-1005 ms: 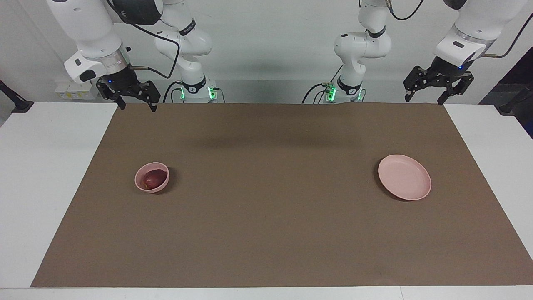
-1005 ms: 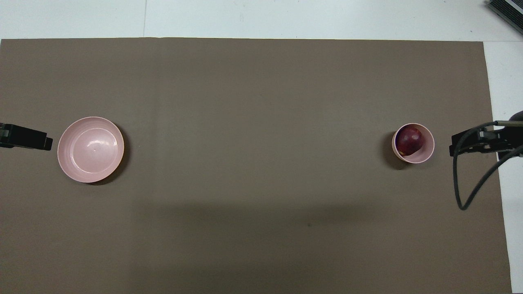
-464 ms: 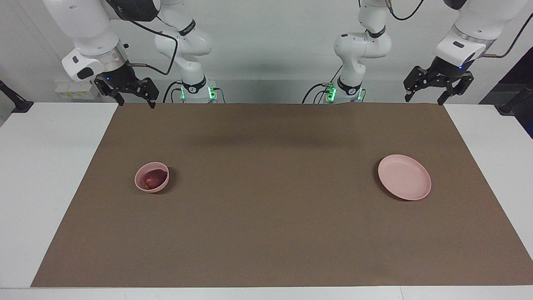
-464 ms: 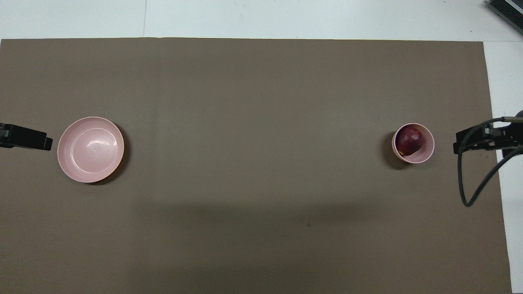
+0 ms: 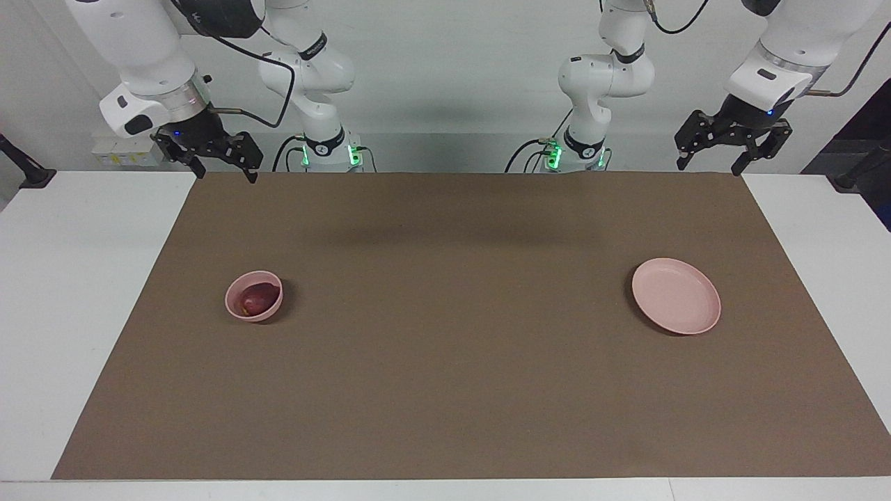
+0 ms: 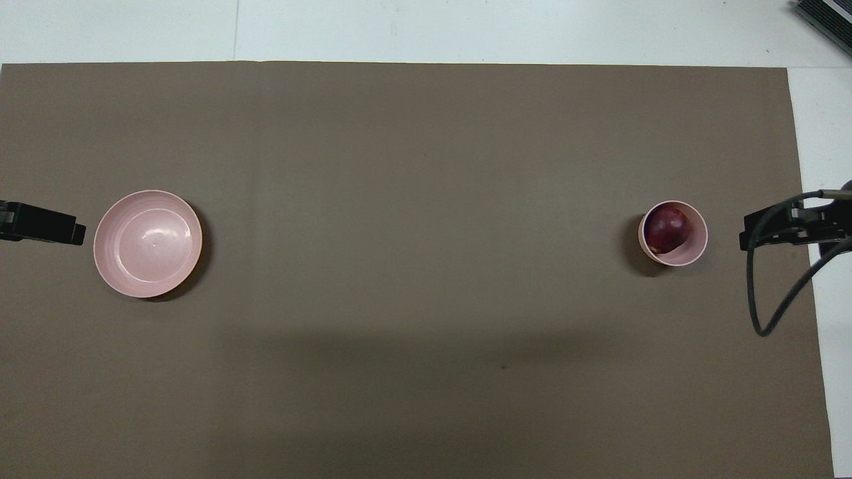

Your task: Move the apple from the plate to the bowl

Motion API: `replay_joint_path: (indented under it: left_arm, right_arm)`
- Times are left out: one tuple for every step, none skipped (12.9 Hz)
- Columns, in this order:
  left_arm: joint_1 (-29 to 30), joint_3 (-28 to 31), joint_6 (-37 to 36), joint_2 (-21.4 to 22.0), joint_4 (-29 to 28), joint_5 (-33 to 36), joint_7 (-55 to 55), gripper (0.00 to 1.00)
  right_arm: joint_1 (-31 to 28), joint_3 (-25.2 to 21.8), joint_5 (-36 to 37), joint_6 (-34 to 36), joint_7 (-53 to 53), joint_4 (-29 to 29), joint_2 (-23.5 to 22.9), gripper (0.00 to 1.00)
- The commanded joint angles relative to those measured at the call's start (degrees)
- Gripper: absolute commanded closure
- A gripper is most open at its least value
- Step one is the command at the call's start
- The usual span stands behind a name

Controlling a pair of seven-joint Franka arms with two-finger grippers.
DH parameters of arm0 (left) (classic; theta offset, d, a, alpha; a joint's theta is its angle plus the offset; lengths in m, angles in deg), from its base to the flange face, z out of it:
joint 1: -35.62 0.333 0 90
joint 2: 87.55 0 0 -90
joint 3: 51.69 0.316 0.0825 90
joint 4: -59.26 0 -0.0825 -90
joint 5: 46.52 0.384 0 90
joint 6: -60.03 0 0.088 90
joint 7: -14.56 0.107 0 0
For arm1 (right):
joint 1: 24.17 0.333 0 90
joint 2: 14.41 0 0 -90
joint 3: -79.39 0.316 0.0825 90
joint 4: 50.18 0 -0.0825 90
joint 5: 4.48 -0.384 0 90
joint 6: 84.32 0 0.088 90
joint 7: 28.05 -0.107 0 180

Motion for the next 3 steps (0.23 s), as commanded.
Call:
replay_joint_path:
  left_arm:
    - [0.65,-0.34,0.11,1.26,-1.35,0.70,0.04,0.00]
    - [0.65,-0.34,0.11,1.26,-1.35,0.70,-0.04,0.00]
    - [0.65,-0.43,0.11,1.26,-1.35,0.70,-0.04,0.00]
  right_arm:
    - [-0.66,0.00,-1.19,0.12,1.11,1.15,-0.70,0.00]
    - [-0.66,0.00,-1.19,0.12,1.12,1.15,-0.79,0.00]
    - [-0.66,0.00,-1.19,0.12,1.12,1.15,-0.79,0.00]
